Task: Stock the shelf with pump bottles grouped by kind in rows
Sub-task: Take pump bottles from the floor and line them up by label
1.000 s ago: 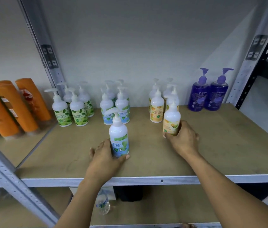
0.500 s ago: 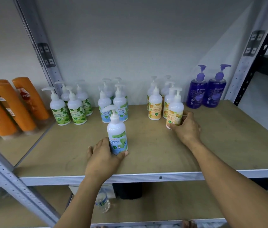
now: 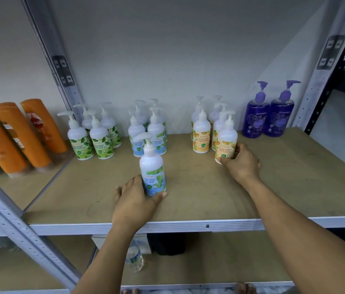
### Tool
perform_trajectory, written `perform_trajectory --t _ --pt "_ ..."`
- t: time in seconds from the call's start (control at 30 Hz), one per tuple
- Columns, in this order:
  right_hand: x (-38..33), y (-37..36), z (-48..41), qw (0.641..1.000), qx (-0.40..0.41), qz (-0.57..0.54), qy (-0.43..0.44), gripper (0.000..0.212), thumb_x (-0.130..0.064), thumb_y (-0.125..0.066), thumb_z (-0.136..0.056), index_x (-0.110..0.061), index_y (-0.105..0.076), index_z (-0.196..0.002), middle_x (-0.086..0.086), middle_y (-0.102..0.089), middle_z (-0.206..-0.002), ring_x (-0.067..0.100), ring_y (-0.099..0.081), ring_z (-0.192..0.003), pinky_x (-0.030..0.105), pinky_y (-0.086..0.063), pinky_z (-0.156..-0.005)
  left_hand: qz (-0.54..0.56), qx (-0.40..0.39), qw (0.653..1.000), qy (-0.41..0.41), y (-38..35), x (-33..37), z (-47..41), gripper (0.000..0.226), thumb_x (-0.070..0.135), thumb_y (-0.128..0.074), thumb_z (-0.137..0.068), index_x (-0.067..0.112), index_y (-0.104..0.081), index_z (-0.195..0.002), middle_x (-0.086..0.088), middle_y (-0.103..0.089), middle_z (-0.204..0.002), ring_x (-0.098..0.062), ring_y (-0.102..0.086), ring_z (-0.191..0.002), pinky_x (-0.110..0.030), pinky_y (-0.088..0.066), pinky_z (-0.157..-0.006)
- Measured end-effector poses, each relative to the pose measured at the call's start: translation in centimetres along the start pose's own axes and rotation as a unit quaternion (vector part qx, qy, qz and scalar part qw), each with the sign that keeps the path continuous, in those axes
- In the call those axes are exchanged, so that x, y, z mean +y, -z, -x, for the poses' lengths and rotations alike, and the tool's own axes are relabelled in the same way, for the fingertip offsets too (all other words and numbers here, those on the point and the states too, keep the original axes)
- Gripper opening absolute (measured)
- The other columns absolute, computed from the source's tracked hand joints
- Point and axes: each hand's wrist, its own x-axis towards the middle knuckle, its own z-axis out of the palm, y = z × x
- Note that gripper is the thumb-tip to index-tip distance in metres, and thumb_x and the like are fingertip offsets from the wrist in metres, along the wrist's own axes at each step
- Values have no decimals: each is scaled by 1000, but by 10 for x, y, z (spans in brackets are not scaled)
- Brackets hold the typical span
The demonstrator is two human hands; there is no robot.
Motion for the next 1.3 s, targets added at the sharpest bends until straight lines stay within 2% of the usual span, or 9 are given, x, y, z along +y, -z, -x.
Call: perform_trajectory --t 0.37,0.43,0.57,0.77,1.0,1.3 --pt "1 2 1 1000 -14 -2 3 52 -31 -76 -79 -22 -56 -126 -1 -70 -118 26 -61 -114 42 -32 -105 3 -6 1000 2 -1 -1 0 51 69 -64 -80 31 -50 -111 11 -56 -110 -16 -53 -114 -47 -26 -115" --pt "3 -2 -2 1000 -18 -2 1 54 -35 -75 -76 -23 -55 -124 -2 -68 -119 24 -60 -115 44 -32 -105 3 -1 1000 1 -1 -1 0 49 69 -64 -80 32 -50 -110 13 -55 -107 -15 -53 -112 -45 -27 -113" --pt "5 -7 -4 1000 -2 2 -1 75 -57 -82 -63 -22 -53 -123 -2 -63 -122 21 -57 -119 48 -34 -106 2 -2 1000 4 0 0 1 50 68 -64 -80 32 -50 -110 14 -51 -104 -15 -53 -112 -45 -27 -114" --pt "4 -4 -3 1000 11 8 -2 59 -44 -83 -73 -21 -56 -120 0 -69 -119 25 -60 -115 44 -35 -105 1 -5 1000 3 1 1 2 48 69 -64 -80 33 -48 -109 15 -51 -104 -15 -53 -112 -41 -27 -113" --pt "5 0 -2 1000 -12 11 1 51 -33 -76 -79 -20 -58 -124 3 -69 -121 28 -61 -115 46 -39 -106 2 -7 1000 1 2 2 2 45 68 -64 -80 35 -46 -105 14 -51 -103 -16 -53 -112 -44 -28 -114" --pt "8 0 -4 1000 -25 15 2 49 -31 -74 -80 -20 -58 -126 3 -70 -121 29 -63 -114 47 -42 -103 0 -10 1000 4 1 2 3 51 68 -63 -81 31 -50 -113 14 -50 -104 -17 -53 -115 -45 -27 -115"
